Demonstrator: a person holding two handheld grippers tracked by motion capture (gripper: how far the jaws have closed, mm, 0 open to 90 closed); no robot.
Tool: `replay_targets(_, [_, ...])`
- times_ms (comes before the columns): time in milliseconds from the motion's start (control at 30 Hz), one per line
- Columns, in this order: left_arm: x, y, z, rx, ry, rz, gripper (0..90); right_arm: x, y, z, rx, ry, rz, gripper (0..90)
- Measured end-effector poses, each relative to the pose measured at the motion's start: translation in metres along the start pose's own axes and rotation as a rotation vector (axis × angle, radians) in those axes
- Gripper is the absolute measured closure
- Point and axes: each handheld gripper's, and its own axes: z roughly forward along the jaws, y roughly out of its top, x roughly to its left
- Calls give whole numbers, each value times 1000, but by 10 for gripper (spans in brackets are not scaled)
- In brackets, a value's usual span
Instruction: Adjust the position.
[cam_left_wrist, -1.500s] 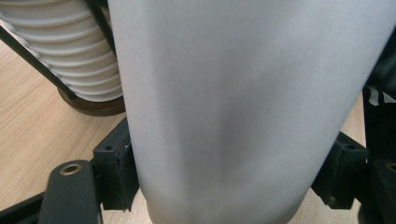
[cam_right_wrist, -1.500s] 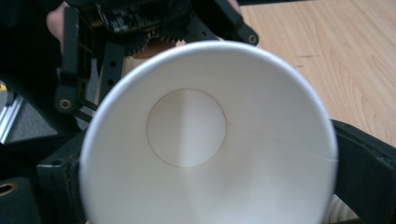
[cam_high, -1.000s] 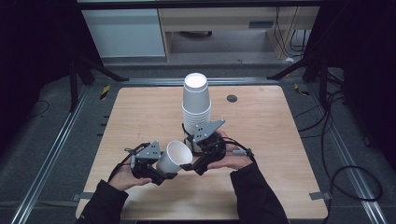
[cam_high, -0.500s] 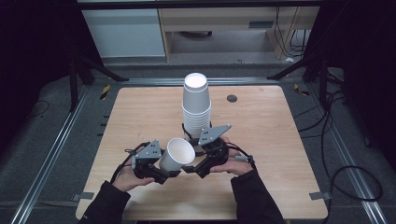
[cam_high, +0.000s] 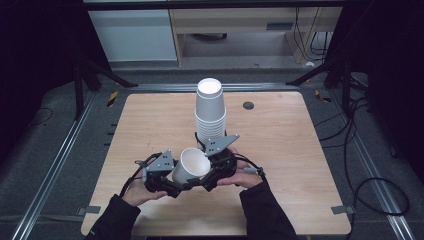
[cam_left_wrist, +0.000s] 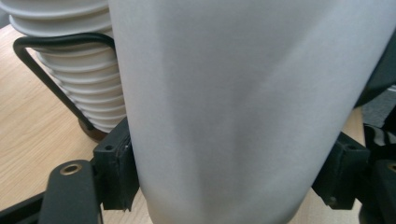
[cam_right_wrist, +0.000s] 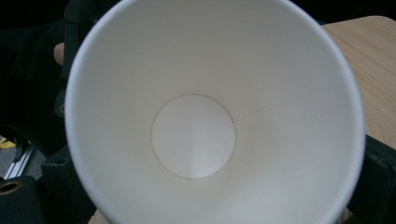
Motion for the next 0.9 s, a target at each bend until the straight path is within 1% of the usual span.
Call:
replay_targets(33, [0, 0, 0, 0, 1, 0, 228, 0, 0, 2, 4, -4, -3, 53])
replay_targets(167, [-1, 1, 1, 4, 1, 7, 228, 1, 0, 4, -5, 1, -2, 56])
replay_targets(333, [-3, 1, 1, 4, 2, 16, 228, 1, 1, 7, -2, 6, -2, 63])
replay_targets(700, [-4, 1, 2, 14, 4, 29, 228, 2, 0, 8, -9, 28, -4, 108])
replay_targets(900, [-4, 1, 2, 11, 1, 28, 228, 2, 0, 7, -10, 29, -7, 117])
